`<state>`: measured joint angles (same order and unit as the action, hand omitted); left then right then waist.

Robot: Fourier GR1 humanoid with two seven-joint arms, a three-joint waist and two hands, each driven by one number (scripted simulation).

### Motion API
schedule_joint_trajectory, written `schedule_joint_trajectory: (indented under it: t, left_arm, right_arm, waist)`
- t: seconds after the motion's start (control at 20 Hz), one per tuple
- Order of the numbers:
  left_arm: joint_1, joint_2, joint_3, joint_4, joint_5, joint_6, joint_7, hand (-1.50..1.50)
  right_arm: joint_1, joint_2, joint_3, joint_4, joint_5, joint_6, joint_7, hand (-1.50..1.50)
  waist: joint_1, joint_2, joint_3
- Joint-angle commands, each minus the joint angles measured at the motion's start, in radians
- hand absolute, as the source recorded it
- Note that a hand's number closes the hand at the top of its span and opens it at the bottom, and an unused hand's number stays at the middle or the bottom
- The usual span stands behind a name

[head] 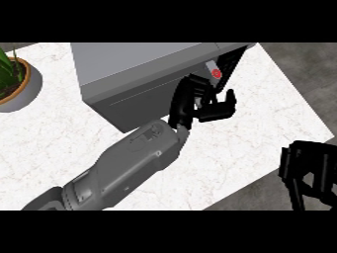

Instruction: Pick up the milk, place it into the microwave and close the microwave

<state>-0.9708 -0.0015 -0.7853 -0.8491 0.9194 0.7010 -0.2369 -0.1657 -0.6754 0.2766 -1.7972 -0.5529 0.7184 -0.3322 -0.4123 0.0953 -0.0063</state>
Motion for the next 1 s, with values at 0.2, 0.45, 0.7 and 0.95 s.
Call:
schedule_joint_trajectory:
  t: [0.2, 0.45, 0.7, 0.95]
  left_arm:
    - [0.049, 0.001, 0.145, 0.053, 0.173, -0.127, -0.019, 1.5]
    - [0.076, 0.014, 0.13, 0.09, 0.218, -0.23, -0.053, 1.5]
    - [0.092, 0.029, 0.104, 0.119, 0.253, -0.33, -0.072, 1.5]
    - [0.098, 0.047, 0.088, 0.15, 0.275, -0.41, -0.093, 1.5]
  right_arm:
    - [0.094, 0.036, 0.059, -0.085, -0.007, -0.023, 0.004, 1.5]
    - [0.145, 0.055, 0.08, -0.14, 0.016, -0.064, 0.01, 1.5]
    - [0.194, 0.081, 0.113, -0.198, 0.043, -0.111, 0.025, 1.5]
    - [0.248, 0.109, 0.159, -0.262, 0.08, -0.153, 0.036, 1.5]
  waist:
    - [0.05, -0.004, -0.004]
    - [0.08, -0.009, -0.004]
    - [0.1, -0.007, -0.005]
    - [0.12, -0.016, -0.003]
